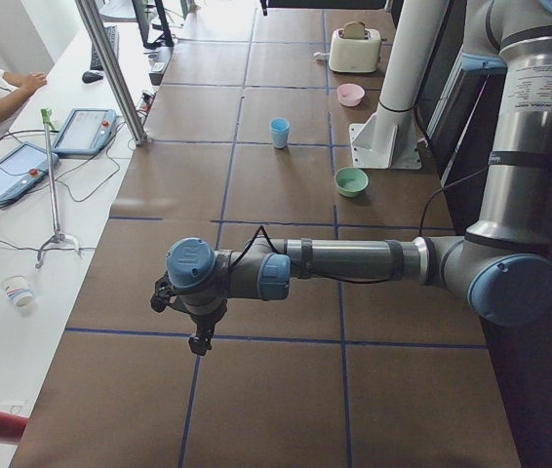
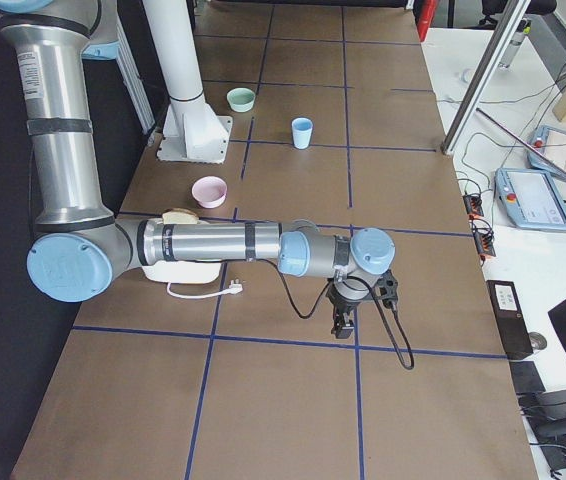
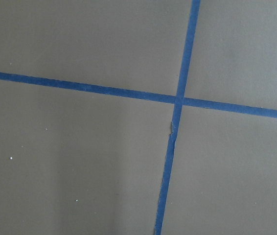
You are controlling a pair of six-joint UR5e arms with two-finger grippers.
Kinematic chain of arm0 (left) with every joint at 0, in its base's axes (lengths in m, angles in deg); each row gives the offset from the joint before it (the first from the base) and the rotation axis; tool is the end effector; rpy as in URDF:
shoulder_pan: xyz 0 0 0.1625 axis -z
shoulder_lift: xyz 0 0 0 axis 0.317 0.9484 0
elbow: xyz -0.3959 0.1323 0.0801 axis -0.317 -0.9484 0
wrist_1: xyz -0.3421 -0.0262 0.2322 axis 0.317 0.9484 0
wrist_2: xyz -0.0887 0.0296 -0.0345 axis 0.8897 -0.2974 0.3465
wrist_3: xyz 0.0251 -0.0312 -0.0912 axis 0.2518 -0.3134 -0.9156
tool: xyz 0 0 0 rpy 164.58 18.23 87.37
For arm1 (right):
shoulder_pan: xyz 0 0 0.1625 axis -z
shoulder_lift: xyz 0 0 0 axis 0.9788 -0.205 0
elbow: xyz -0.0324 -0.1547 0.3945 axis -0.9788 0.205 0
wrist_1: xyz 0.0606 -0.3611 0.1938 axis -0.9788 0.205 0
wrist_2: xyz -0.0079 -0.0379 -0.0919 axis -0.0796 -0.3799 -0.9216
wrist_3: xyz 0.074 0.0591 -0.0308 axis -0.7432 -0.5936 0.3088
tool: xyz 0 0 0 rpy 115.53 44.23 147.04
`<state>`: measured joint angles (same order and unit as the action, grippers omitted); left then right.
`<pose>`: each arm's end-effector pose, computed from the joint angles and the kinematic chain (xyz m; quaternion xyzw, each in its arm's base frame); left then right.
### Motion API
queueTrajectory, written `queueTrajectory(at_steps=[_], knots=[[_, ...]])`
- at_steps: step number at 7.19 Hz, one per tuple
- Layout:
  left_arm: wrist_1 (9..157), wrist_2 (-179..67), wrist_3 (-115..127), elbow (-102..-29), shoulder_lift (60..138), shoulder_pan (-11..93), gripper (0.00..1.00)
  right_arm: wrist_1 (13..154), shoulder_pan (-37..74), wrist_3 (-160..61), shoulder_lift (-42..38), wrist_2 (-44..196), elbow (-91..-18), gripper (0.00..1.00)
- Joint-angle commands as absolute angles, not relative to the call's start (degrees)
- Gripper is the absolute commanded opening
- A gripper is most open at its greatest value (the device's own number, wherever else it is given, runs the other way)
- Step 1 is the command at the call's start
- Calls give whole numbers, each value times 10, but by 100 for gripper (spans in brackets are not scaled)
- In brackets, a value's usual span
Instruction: Stack blue cups with both arms
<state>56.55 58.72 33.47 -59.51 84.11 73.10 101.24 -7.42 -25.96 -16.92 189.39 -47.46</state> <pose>-0.0761 -0.5267 0.6556 0.0485 0.3890 0.0902 0.9155 0.0205 -0.5271 0.6539 -0.0198 -0.3964 -0.0783 0.9145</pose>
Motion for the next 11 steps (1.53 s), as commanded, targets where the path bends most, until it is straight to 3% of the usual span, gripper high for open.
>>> queueTrajectory(at_steps=[1, 11], knots=[[552, 588, 312, -594, 841, 731, 100, 969, -84, -261, -174, 1915, -448, 100], [562, 582, 304, -605, 826, 726, 100, 969, -85, -257, -175, 1911, -444, 100]])
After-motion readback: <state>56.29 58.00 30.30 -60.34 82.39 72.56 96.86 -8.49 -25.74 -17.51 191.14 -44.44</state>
